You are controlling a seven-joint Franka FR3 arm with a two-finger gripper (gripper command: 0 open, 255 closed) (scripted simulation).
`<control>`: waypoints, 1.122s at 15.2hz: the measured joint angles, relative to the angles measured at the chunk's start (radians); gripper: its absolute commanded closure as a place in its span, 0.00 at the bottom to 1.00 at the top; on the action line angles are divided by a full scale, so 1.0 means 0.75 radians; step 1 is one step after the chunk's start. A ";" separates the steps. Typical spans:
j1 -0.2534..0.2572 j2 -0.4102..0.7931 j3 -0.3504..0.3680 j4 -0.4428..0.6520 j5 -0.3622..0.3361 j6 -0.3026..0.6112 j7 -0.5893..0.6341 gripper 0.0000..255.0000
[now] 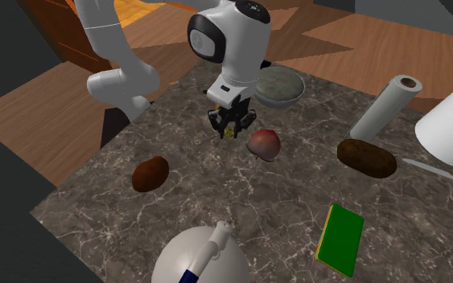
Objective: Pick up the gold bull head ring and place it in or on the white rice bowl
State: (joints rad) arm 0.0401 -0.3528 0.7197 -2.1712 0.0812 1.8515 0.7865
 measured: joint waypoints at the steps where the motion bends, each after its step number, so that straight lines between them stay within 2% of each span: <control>1: 0.000 -0.003 -0.004 0.011 0.001 -0.015 -0.003 1.00; 17: -0.013 -0.014 -0.046 0.280 -0.010 -0.293 -0.035 1.00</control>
State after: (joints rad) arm 0.0306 -0.3636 0.6851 -1.9615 0.0734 1.6314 0.7603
